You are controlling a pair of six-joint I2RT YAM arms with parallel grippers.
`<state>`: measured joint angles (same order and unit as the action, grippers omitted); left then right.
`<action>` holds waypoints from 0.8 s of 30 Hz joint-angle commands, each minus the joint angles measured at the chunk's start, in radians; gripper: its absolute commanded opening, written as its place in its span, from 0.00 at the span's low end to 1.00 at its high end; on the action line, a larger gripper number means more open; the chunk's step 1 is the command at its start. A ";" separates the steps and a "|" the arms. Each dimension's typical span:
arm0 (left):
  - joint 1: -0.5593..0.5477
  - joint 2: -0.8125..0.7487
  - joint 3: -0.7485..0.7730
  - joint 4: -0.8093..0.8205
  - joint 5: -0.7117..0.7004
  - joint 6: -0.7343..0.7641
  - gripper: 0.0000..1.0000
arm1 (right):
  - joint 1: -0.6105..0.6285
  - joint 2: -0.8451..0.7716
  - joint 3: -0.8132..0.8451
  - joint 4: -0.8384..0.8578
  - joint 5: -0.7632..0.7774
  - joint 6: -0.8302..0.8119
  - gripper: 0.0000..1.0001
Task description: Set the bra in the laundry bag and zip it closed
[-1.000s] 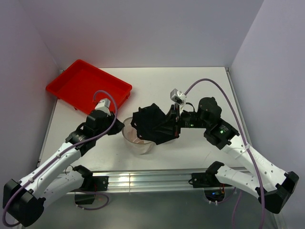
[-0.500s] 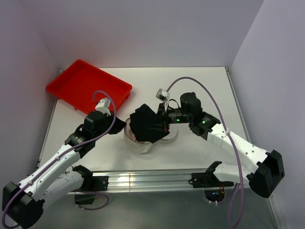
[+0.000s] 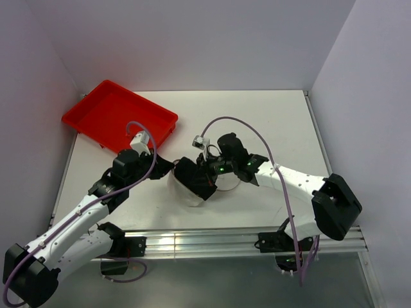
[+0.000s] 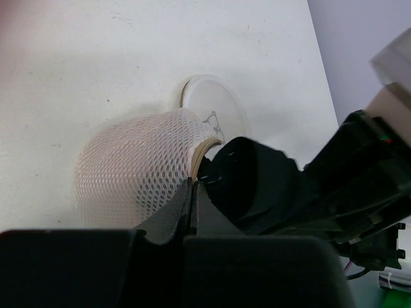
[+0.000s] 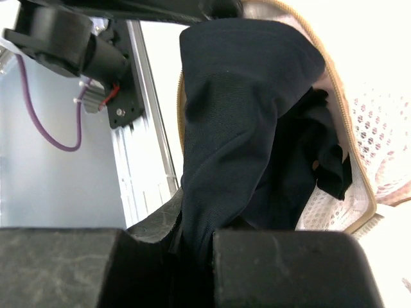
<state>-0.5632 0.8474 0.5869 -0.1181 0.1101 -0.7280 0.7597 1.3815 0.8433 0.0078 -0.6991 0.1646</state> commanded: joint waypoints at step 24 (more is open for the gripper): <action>0.002 -0.065 -0.128 0.181 0.132 -0.091 0.00 | 0.041 0.057 0.096 0.032 0.473 0.461 0.04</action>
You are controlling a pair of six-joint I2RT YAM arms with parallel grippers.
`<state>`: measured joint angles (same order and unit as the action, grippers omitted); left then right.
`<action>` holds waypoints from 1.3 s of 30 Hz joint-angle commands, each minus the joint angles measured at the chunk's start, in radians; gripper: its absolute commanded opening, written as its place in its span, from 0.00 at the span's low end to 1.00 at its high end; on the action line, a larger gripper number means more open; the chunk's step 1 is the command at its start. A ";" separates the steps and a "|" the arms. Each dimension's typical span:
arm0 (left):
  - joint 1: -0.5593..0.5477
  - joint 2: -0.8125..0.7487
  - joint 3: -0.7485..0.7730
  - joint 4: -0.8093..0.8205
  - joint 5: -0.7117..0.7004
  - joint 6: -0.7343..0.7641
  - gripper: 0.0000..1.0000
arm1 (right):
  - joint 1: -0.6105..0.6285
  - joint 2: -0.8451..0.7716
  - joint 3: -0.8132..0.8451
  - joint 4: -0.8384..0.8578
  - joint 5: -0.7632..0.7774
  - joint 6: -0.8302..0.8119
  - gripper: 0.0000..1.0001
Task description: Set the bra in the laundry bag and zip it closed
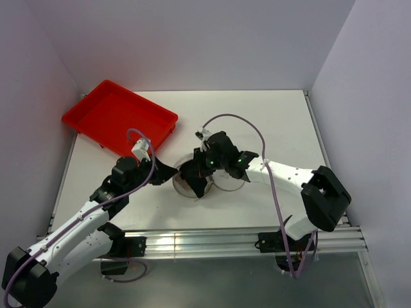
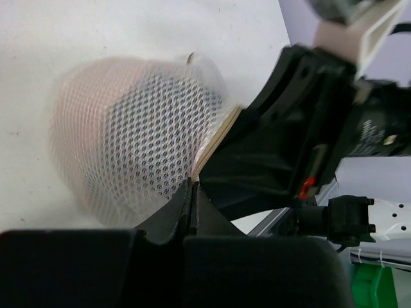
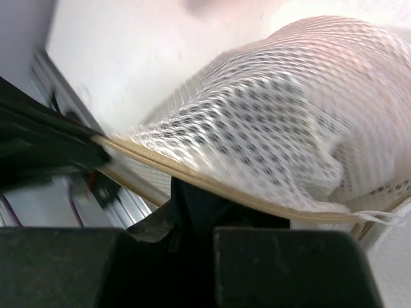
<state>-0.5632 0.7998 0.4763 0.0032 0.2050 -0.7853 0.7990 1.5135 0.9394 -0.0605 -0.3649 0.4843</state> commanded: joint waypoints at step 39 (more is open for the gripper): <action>0.003 -0.056 -0.081 0.178 -0.038 -0.220 0.00 | -0.205 -0.290 -0.343 0.221 0.498 0.286 0.98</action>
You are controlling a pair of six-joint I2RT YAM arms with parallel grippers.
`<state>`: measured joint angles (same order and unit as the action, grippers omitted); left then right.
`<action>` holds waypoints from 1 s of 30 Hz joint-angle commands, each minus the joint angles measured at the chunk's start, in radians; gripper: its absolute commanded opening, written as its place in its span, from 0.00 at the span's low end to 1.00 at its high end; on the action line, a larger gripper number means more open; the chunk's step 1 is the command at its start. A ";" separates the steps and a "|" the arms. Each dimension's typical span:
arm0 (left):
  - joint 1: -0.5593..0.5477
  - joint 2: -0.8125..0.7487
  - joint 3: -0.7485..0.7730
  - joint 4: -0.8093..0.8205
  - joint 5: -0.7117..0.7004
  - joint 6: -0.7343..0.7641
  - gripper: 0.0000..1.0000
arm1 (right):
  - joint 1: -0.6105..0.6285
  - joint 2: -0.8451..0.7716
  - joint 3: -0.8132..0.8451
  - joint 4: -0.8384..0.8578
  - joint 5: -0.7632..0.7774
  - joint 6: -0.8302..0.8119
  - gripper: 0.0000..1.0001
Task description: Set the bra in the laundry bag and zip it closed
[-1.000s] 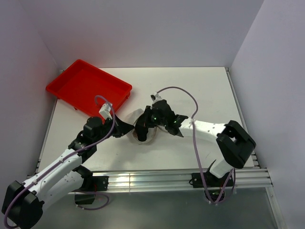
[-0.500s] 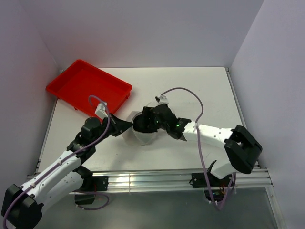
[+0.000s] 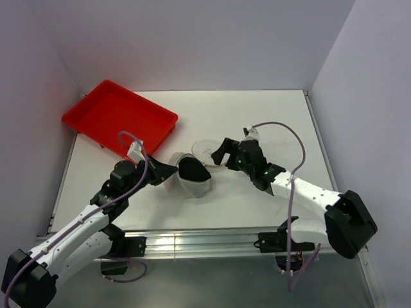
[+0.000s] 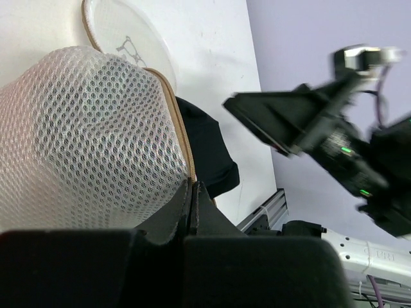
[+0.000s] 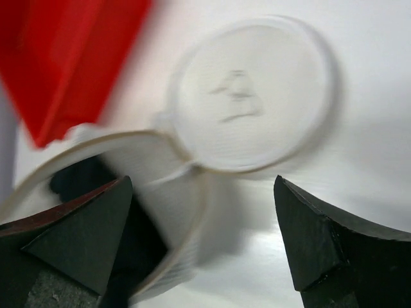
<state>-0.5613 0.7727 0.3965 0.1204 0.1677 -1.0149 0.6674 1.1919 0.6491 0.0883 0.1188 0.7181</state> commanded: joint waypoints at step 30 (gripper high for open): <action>-0.002 -0.020 0.175 -0.100 -0.106 0.134 0.00 | 0.007 -0.244 -0.148 0.270 0.370 0.033 0.00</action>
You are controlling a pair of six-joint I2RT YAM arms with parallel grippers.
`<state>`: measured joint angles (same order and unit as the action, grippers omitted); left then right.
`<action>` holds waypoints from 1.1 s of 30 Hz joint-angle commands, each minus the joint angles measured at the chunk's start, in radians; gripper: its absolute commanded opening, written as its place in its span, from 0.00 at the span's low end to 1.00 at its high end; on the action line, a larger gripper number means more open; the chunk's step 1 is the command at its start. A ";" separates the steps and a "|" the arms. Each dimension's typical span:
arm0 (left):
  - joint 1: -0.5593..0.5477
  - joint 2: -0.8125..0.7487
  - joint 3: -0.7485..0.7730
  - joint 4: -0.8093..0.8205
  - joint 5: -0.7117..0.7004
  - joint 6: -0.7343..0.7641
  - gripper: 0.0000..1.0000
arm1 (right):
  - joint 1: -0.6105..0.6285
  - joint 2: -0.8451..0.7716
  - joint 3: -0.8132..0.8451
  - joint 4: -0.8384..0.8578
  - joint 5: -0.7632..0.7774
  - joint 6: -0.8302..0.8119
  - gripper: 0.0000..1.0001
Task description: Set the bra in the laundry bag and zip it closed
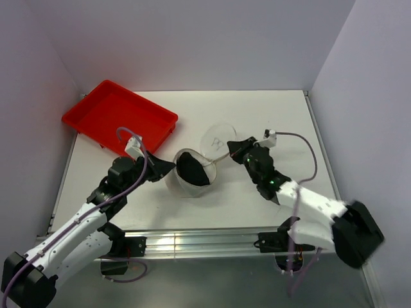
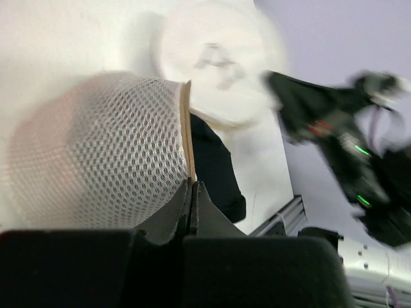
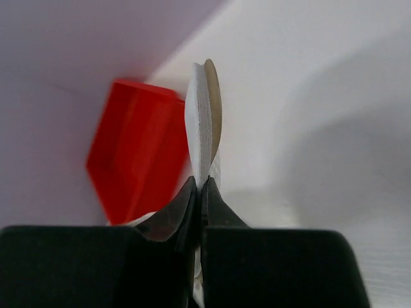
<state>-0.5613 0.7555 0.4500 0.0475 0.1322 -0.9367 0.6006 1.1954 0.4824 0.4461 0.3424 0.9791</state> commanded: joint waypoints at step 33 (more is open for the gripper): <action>-0.002 0.329 0.219 0.051 0.026 0.124 0.00 | 0.961 -0.146 0.309 -0.265 0.729 -1.212 0.19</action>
<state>-0.5640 1.0695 0.6582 0.0227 0.1535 -0.8310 1.4544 0.9924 0.7174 0.0998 1.0058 -0.0593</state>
